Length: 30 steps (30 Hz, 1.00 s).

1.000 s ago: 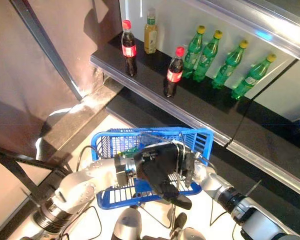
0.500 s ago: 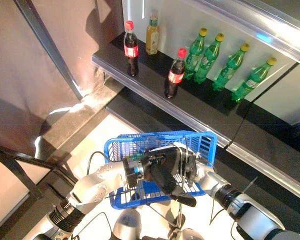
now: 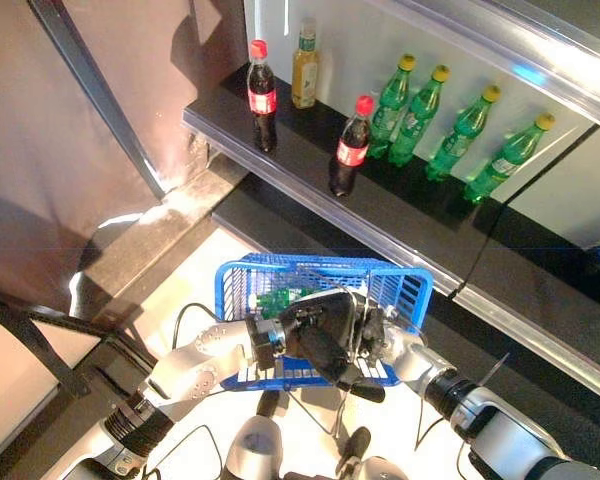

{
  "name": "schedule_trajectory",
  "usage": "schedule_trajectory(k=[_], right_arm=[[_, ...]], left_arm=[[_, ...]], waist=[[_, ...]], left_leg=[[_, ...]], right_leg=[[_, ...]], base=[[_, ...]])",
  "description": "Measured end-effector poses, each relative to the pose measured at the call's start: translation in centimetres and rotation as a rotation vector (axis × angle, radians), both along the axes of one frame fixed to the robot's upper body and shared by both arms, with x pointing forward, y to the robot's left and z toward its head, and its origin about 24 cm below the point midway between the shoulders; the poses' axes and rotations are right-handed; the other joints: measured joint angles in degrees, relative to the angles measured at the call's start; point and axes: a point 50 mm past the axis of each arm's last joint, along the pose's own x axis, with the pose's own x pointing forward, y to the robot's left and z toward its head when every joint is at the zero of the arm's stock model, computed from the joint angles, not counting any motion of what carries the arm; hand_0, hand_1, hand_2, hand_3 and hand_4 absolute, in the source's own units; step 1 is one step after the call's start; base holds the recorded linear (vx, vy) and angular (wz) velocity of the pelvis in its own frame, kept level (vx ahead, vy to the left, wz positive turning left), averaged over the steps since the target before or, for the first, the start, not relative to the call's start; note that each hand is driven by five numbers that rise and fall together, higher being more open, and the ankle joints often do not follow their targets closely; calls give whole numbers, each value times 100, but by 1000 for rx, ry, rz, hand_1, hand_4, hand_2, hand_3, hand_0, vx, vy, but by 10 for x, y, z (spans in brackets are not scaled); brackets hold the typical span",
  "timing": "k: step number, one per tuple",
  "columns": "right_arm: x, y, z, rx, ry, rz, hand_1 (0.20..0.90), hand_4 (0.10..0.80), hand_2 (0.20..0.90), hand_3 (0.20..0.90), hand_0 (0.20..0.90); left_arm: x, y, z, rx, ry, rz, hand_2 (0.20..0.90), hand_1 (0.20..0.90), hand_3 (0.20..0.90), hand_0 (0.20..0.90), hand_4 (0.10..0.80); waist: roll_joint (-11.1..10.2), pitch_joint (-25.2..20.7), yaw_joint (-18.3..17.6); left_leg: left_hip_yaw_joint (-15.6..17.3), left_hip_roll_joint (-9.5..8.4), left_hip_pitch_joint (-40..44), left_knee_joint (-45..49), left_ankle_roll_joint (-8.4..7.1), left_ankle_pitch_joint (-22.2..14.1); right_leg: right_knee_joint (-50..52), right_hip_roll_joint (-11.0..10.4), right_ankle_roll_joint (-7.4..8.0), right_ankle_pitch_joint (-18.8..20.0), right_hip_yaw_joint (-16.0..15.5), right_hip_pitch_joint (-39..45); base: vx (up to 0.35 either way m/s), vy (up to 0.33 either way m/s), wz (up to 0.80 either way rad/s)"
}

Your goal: Pick up the drink and place into the basket.

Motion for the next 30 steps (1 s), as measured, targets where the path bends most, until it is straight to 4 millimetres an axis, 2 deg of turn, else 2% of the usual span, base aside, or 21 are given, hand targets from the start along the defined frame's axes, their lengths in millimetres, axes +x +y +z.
schedule_trajectory(k=[13,19,23,30], right_arm=[[0,-1,2,43,9,-16,900,800,900,900,900],[3,-2,13,88,-38,-31,900,800,900,900,900],[4,7,30,171,-104,-18,900,800,900,900,900],[-5,8,33,261,-100,-27,900,800,900,900,900]], left_arm=[[3,2,1,12,-34,55,300,300,200,300,100],[5,2,0,18,-33,75,300,300,200,300,100],[6,3,0,27,-45,108,300,300,200,300,100],[9,5,3,22,-76,148,300,300,200,300,100]], waist=[[-6,-4,-194],[-6,-4,-282],[-6,-4,-290],[-6,-4,-286]], left_leg=[[26,4,-30,0,0,0],[42,11,-49,0,1,-1],[54,13,-58,0,1,-1],[140,12,-79,0,7,-6]], right_leg=[[0,2,0,0,10,-45],[0,7,0,0,15,-74],[0,7,-1,1,21,-89],[0,2,-4,4,140,-158]], base=[[0,0,0],[0,0,0],[-24,0,-1],[-10,6,-5]])
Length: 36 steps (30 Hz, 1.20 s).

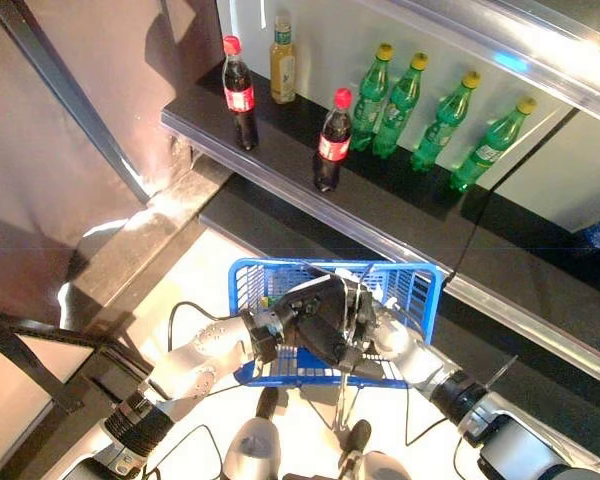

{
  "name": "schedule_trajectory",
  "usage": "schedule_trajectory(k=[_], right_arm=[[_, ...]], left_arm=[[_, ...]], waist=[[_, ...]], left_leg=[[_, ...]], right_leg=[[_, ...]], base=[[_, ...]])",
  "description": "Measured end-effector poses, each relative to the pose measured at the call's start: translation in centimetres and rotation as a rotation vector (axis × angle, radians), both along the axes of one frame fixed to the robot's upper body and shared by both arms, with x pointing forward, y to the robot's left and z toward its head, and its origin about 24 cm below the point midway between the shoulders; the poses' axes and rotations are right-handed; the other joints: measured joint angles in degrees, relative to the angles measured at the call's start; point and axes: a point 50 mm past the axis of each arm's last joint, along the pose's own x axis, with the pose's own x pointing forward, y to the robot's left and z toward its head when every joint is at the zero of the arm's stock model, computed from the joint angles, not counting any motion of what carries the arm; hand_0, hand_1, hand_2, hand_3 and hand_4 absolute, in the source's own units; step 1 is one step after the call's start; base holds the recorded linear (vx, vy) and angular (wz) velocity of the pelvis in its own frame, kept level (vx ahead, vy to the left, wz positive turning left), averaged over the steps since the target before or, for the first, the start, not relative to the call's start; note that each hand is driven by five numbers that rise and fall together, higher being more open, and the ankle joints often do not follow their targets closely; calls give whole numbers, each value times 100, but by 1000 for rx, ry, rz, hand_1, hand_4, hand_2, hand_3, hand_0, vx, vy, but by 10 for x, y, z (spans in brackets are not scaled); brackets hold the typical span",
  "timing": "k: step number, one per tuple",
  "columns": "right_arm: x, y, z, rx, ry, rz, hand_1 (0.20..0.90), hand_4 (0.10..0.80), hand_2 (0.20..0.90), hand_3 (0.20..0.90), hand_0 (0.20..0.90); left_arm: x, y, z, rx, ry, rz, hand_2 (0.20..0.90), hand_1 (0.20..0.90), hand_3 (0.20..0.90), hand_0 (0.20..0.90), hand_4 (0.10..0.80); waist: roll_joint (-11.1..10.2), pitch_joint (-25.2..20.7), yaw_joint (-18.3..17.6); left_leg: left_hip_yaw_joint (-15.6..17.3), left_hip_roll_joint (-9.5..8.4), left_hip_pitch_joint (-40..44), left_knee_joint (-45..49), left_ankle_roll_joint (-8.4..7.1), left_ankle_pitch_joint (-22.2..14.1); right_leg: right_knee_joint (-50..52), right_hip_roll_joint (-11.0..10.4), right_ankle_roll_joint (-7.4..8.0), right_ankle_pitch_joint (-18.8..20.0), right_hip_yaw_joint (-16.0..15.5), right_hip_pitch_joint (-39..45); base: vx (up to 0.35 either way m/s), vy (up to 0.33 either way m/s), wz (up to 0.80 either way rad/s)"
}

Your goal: Pick up the drink and place into the basket.

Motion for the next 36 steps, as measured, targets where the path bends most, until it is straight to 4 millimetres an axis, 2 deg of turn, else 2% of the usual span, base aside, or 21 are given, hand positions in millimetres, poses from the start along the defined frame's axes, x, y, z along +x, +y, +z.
schedule_trajectory(k=[6,10,16,20,26,30,32,34,36], right_arm=[[-10,-1,6,73,-31,-9,900,800,900,900,900],[-9,-1,13,91,-55,-7,900,800,900,900,900],[-13,-10,17,126,-73,-39,900,800,900,900,900],[-11,-21,18,112,-81,-69,900,800,900,900,900],[-15,-26,16,126,-81,-92,900,800,900,900,900],[-21,-32,19,149,-95,-103,900,800,900,900,900],[-29,-45,24,199,-122,-141,900,800,900,900,900],[-34,-42,33,232,-159,-96,900,800,900,900,900],[-36,-38,36,244,-167,-83,900,800,900,900,900]], left_arm=[[3,3,0,2,-4,56,300,300,200,300,100],[4,5,0,7,-2,91,300,300,200,300,100],[8,16,0,-20,-2,188,300,300,200,300,100],[9,20,-3,-38,3,237,300,300,200,300,100],[5,27,-11,-53,25,322,300,300,200,300,100],[8,47,-9,-32,15,403,300,300,200,300,100],[4,76,-10,-122,57,532,300,300,200,300,100],[-1,91,-13,-181,82,608,300,300,200,300,100],[-4,94,-16,-222,100,645,300,300,200,300,100]], waist=[[0,0,-172],[0,0,-249],[1,0,-306],[0,0,-294],[0,0,-312],[1,0,-310],[1,0,-314],[1,0,-298],[0,0,-254]], left_leg=[[47,5,1,0,3,-4],[75,10,-7,-1,3,-4],[188,23,-16,-1,8,-16],[195,27,-14,-1,7,-22],[208,30,-16,-1,7,-31],[217,33,-30,-4,9,-35],[234,35,-34,-5,10,-52],[227,47,-62,-4,9,-53],[207,49,-78,-4,9,-53]], right_leg=[[0,1,-5,4,44,-30],[0,4,-13,11,54,-54],[-1,12,-19,17,165,-113],[-1,15,-20,18,172,-115],[-1,17,-20,18,183,-129],[-1,19,-20,18,190,-148],[-2,17,-20,18,190,-164],[-2,27,-20,18,187,-191],[-2,29,-20,18,179,-194]], base=[[-13,7,-4],[-9,7,-5],[-20,4,-7],[-4,0,-1],[0,0,0],[-4,32,-1],[-17,8,-4],[-8,-4,2],[-20,-15,5]])
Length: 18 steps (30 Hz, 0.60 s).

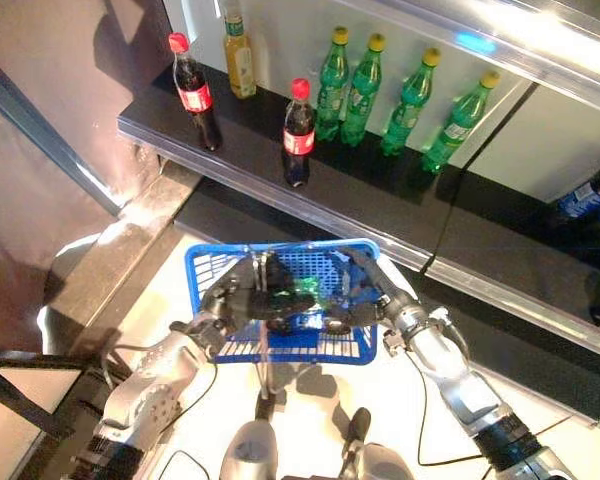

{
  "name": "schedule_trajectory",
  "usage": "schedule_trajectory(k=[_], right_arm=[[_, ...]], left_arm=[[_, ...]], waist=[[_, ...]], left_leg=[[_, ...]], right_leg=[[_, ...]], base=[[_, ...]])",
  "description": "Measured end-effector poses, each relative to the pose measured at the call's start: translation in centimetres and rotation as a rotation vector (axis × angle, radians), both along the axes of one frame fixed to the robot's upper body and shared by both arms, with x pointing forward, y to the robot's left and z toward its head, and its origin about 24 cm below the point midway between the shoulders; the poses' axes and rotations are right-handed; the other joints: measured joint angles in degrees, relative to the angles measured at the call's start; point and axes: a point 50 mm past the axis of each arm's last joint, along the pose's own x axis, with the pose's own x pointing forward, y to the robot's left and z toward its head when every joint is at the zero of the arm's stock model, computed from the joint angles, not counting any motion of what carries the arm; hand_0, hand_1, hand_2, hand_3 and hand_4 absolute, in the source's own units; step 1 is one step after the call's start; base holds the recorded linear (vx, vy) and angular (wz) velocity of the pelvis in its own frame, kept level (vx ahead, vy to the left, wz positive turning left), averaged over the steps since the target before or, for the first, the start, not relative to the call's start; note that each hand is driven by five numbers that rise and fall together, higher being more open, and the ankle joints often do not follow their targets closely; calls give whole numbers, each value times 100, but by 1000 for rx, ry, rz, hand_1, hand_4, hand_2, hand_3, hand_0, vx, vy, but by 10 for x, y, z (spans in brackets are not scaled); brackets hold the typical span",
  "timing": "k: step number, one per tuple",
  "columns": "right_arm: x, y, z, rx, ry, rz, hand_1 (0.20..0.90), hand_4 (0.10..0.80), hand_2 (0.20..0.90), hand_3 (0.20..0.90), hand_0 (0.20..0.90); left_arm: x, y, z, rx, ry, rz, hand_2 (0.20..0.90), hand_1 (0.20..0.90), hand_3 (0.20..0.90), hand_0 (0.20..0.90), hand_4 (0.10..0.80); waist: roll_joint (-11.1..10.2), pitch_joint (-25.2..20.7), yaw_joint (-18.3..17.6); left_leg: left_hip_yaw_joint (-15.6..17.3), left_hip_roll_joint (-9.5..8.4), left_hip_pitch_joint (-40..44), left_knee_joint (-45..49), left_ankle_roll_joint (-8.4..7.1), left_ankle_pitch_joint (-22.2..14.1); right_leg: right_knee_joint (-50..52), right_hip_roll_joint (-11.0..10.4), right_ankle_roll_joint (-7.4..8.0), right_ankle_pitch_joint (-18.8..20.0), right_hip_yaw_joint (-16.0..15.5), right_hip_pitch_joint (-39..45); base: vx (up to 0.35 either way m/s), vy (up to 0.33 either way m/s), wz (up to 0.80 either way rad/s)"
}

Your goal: Pick up the drink and place into the basket.

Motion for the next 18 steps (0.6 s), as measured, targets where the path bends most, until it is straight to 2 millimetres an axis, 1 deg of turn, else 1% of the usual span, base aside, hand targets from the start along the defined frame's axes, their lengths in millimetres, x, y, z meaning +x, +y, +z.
schedule_trajectory(k=[4,7,11,13,15,16,18], right_arm=[[1,-8,1,-3,1,-33,900,800,900,900,900],[3,-15,2,-11,4,-65,900,800,900,900,900],[3,-20,2,-16,8,-84,900,800,900,900,900],[1,-21,-1,-11,16,-95,900,800,900,900,900],[-2,-22,-4,9,26,-107,900,800,900,900,900],[-5,-22,-7,48,33,-131,900,800,900,900,900],[-8,-25,-11,83,39,-155,900,800,900,900,900]], left_arm=[[-5,1,-6,-55,26,36,300,300,200,300,100],[-6,5,-8,-51,48,85,300,300,200,300,100],[-4,18,-6,-45,61,194,300,300,200,300,100],[-3,23,-4,-61,63,234,300,300,200,300,100],[-3,27,-4,-67,64,264,300,300,200,300,100],[-4,32,-3,-76,67,311,300,300,200,300,100],[-6,36,-4,-78,75,344,300,300,200,300,100]], waist=[[-1,0,116],[-2,-1,136],[-2,0,129],[-2,-1,157],[-4,-2,168],[-8,-4,162],[-12,-6,159]], left_leg=[[-5,2,-3,0,0,0],[-7,2,-3,0,-1,1],[-8,5,-4,0,0,1],[-14,6,-6,0,0,1],[-15,5,-6,0,0,0],[-13,5,-6,-1,0,0],[-12,5,-6,0,0,0]], right_leg=[[0,3,0,0,-3,-1],[0,3,0,0,-4,0],[0,6,0,0,-6,-1],[0,8,0,0,-11,1],[0,7,0,0,-10,1],[0,7,0,0,-6,0],[0,7,0,0,-3,1]], base=[[0,0,0],[0,0,0],[0,0,0],[0,0,0],[0,0,0],[0,0,0],[0,0,0]])
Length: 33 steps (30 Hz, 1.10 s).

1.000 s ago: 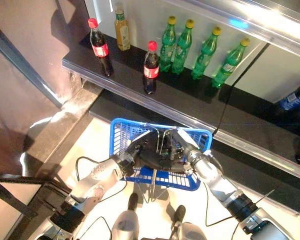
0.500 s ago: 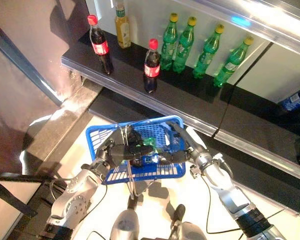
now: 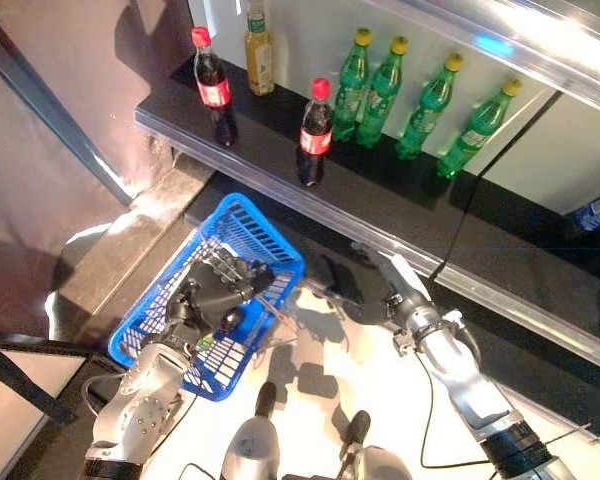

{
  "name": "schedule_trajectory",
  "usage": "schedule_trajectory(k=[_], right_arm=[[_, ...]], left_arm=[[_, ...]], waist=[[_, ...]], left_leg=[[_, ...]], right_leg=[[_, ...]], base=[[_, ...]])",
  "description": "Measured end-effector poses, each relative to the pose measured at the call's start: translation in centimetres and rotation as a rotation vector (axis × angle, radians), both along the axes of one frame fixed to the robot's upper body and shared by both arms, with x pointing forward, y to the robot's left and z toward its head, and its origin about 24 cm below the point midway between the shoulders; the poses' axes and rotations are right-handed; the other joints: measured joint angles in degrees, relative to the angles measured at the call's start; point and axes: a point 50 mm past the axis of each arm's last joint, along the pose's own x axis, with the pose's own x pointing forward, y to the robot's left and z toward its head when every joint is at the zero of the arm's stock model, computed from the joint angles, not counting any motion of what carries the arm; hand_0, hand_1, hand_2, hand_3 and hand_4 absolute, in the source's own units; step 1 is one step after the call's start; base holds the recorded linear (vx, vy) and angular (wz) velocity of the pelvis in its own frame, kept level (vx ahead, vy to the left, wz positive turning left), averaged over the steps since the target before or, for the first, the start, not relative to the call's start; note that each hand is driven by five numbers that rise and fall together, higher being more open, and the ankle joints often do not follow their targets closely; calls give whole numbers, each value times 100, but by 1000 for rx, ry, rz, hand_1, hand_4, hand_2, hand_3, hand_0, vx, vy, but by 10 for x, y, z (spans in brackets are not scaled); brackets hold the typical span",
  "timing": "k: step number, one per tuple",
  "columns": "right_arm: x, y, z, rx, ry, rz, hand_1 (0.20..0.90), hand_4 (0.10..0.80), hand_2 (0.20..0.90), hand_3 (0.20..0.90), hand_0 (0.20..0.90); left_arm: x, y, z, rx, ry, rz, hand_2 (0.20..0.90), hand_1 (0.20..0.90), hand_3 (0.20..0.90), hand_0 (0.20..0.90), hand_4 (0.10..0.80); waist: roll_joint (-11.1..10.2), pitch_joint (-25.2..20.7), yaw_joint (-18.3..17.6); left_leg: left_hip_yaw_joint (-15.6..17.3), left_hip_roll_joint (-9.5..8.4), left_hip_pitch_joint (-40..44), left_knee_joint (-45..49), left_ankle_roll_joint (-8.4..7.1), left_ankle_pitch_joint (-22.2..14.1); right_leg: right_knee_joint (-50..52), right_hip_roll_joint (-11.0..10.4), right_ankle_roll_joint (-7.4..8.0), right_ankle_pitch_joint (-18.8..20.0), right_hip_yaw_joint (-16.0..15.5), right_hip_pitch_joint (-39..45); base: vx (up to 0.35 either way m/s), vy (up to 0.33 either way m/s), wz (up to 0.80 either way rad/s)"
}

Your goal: Pick up the drink and place into the basket.

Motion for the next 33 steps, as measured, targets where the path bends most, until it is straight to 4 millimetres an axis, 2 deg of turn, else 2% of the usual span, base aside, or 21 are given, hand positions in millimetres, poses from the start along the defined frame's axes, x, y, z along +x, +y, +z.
schedule_trajectory(k=[5,12,18,22,29,33], right_arm=[[-13,-12,-12,83,9,-108,900,800,900,900,900],[-15,-22,-15,94,10,-150,900,800,900,900,900],[-24,-30,-37,140,90,-209,900,800,900,900,900],[-32,-40,-50,172,124,-275,900,800,900,900,900],[-49,-54,-82,296,228,-400,900,800,900,900,900],[-58,-59,-94,374,280,-456,900,800,900,900,900]], left_arm=[[-12,12,-11,4,57,72,300,300,200,300,100],[-20,14,-21,4,107,110,300,300,200,300,100],[-22,17,-31,-13,150,148,300,300,200,300,100],[-25,18,-49,-24,218,181,300,300,200,300,100],[-42,26,-96,-71,406,276,300,300,200,300,100],[-47,35,-106,-57,441,326,300,300,200,300,100]], waist=[[-78,-46,-96],[-116,-70,-219],[-119,-73,-452],[-119,-73,-587],[-114,-75,-835],[-113,-76,-886]], left_leg=[[25,-2,-10,-1,1,-3],[138,11,-9,-1,1,-3],[164,15,0,-1,1,-3],[195,29,12,-2,0,-4],[329,57,92,-6,-10,-33],[372,70,103,-6,-11,-36]], right_leg=[[0,-4,0,0,25,-24],[0,4,-16,12,158,-93],[0,5,-20,16,177,-99],[0,15,-26,20,200,-105],[-1,40,-41,31,335,-108],[-1,55,-51,38,385,-125]], base=[[0,23,-2],[5,6,-8],[4,22,-2],[-1,18,-3],[-2,19,-10],[-1,17,-5]])
